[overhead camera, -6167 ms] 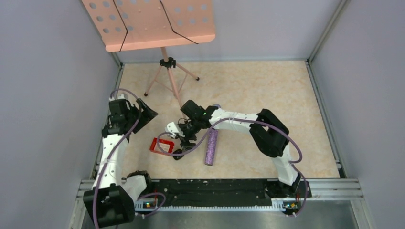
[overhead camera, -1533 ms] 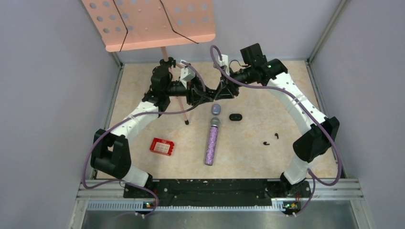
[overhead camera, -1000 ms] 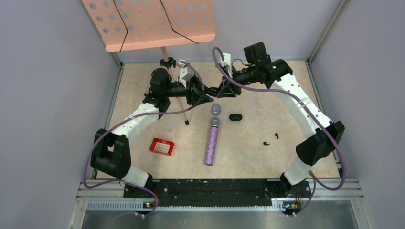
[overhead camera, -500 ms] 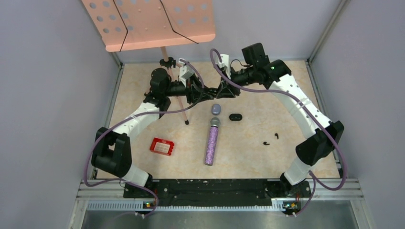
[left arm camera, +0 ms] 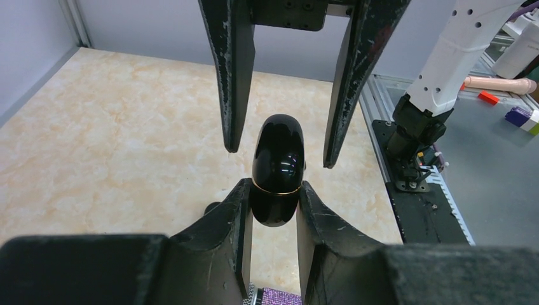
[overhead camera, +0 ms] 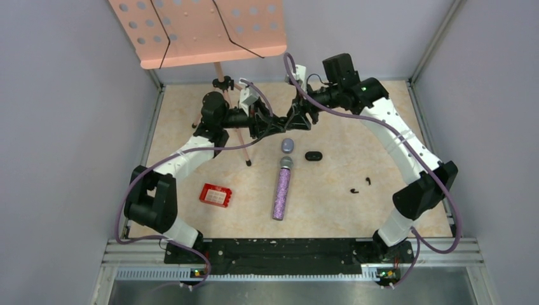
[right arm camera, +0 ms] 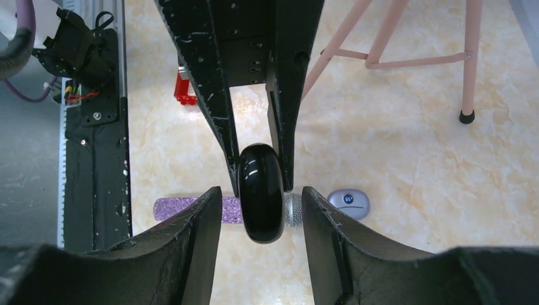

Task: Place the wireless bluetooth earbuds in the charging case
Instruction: Pick up the charging case at the center of the board, then open the charging case, then pick up the earbud from the center of the board.

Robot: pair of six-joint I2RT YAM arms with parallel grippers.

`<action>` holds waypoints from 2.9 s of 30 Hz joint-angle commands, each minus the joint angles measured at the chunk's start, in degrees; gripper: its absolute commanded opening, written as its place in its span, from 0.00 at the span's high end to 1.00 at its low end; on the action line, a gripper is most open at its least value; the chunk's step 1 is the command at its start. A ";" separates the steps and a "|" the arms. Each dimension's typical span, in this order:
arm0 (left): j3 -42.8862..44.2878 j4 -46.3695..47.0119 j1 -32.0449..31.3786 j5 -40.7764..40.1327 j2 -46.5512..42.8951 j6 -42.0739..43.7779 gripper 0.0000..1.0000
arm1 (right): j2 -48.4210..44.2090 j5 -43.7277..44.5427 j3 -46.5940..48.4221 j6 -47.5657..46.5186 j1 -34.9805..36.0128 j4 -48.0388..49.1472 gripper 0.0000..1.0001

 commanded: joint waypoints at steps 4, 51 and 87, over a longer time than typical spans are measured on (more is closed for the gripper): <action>-0.76 5.47 -0.27 1.83 -0.59 -0.10 1.00 | 1.79 -0.75 4.91 6.03 -2.53 3.10 0.52; -5.95 3.06 1.79 -5.85 -3.40 -6.11 1.00 | -17.68 36.55 -40.88 7.18 -24.27 -1.26 0.69; -4.66 -7.15 2.54 -7.05 -5.43 -0.28 1.00 | 4.38 47.47 -39.65 9.15 -25.01 0.37 0.69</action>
